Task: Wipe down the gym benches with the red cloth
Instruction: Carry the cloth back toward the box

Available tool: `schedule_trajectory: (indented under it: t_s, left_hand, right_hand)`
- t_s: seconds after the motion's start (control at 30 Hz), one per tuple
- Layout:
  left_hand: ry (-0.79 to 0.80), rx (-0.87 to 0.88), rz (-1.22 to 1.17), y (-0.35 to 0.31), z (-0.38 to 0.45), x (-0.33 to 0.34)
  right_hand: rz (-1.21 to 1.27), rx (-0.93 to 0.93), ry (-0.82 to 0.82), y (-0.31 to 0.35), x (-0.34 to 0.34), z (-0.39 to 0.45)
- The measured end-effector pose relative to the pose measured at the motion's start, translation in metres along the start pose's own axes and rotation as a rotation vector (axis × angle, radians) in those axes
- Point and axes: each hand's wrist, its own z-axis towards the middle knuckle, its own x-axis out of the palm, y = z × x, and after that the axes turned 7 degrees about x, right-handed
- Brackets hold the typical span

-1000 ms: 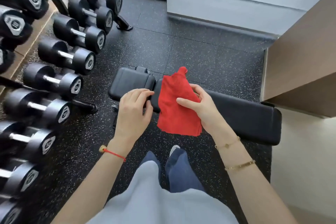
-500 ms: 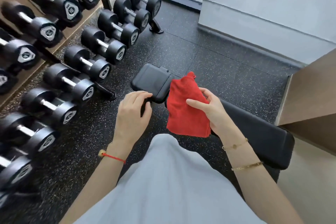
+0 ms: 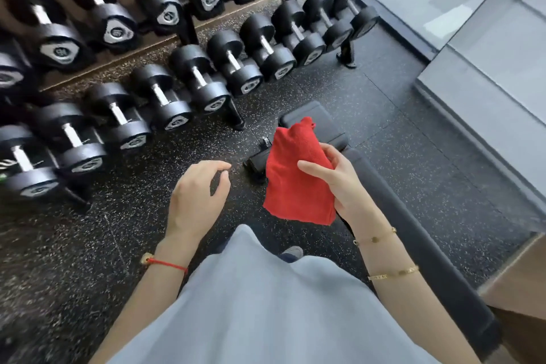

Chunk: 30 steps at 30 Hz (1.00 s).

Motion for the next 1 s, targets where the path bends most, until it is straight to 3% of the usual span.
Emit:
schedule_trajectory:
  t_s: [0.3,0.7,1.0]
  left_hand:
    - [-0.232,-0.34,0.066,0.086,-0.11,-0.09]
    - [-0.412,-0.729,0.182,0.202,-0.298,-0.216]
    - [-0.589,-1.01,0.212,0.256,-0.372,-0.267]
  right_hand:
    - [-0.262,0.042,0.296,-0.031,0.154,0.011]
    - [-0.475,0.163,0.629,-0.153,0.397,-0.034]
    - [-0.669,0.28,0.837,-0.208,0.534,-0.051]
